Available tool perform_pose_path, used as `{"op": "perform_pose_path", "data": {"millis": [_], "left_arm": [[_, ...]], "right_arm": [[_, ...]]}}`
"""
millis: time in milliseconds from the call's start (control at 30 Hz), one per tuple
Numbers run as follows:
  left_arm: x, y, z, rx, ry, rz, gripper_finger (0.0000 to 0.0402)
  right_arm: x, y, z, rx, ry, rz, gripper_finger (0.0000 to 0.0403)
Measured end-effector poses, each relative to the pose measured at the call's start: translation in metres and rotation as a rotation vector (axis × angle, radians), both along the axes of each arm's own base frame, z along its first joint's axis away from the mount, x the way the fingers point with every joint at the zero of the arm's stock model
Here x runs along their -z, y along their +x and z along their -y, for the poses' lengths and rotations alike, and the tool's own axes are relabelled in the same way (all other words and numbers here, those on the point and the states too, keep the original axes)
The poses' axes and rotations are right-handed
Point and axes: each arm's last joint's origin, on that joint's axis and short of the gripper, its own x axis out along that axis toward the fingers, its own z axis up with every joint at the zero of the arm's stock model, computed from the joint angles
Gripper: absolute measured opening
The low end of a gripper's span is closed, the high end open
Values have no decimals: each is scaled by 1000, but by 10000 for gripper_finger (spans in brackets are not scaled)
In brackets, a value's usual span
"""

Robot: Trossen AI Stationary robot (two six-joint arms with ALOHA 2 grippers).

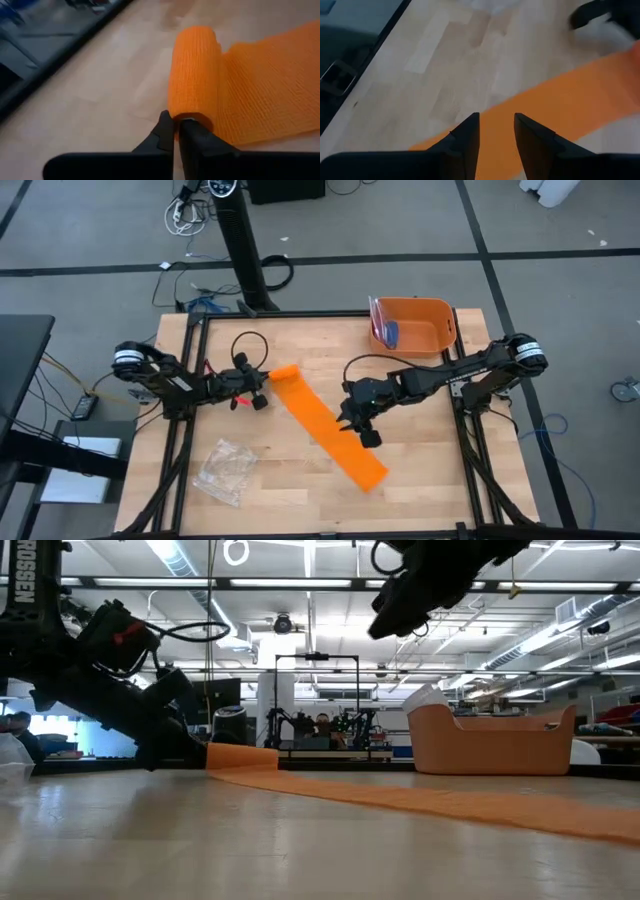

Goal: Roll bandage
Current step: Roll the orange bandage

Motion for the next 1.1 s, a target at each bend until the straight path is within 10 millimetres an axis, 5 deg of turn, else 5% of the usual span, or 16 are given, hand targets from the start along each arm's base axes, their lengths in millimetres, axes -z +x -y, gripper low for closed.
{"op": "perform_pose_path", "data": {"millis": [633, 1100], "left_arm": [[-42, 46, -3, 83, 217, 180, 14], [-51, 66, -2, 105, 229, 138, 14]], "right_arm": [[26, -66, -108, -169, -69, -255, 106], [100, -51, -140, -133, -169, -406, 100]]}}
